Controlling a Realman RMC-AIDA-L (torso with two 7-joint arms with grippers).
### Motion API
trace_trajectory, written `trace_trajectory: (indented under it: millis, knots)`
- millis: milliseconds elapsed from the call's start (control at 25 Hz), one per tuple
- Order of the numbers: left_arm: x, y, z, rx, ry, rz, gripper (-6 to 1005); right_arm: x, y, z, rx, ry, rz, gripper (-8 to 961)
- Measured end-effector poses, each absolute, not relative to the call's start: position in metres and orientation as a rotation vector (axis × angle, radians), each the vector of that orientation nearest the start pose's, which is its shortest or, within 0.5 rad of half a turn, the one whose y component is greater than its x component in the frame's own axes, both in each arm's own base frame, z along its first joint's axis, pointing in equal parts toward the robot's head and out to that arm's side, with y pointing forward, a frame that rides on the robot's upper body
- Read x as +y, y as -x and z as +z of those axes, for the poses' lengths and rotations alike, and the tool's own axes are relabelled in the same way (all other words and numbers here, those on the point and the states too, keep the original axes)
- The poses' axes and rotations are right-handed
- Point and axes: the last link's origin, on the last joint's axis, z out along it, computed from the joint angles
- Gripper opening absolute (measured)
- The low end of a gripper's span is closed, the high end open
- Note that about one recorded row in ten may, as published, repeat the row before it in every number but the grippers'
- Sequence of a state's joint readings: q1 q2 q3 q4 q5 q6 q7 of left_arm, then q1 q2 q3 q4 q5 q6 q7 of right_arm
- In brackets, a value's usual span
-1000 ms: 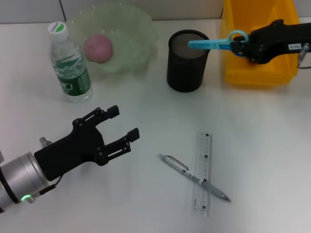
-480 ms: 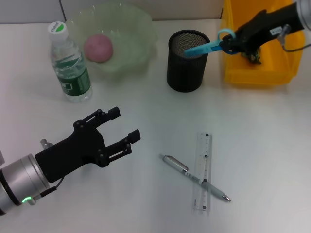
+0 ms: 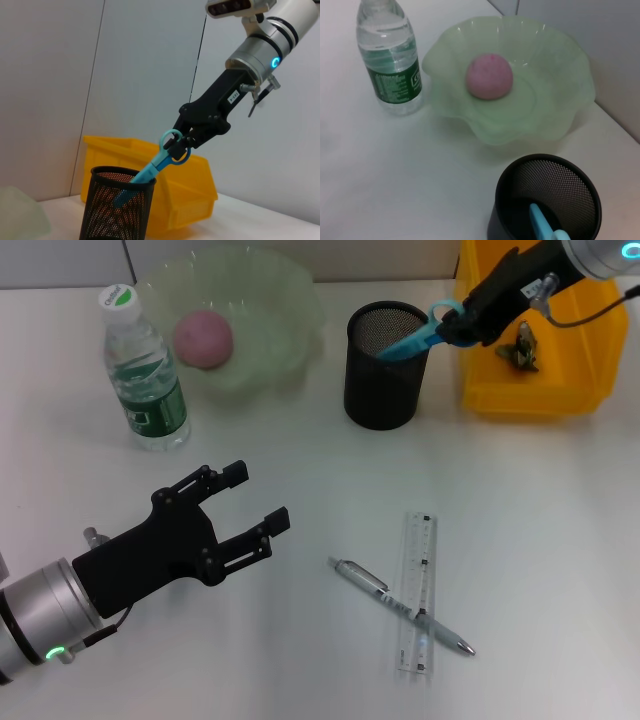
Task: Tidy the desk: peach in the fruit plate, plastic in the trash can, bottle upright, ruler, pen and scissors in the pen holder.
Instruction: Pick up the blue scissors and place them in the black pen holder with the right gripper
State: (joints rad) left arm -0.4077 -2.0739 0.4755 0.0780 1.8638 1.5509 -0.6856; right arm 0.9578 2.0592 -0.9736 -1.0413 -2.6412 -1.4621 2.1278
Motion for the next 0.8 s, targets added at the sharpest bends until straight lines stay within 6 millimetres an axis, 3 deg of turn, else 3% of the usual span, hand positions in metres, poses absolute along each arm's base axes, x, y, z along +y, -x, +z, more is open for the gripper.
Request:
trace_trajectory:
  millis: [800]
  knots:
    - [0.2507,0.2968,-0.0615,-0.536,2.428,-1.011,800,0.4424,-0.1168,0.0305,0.498,2.653,-0.287,80]
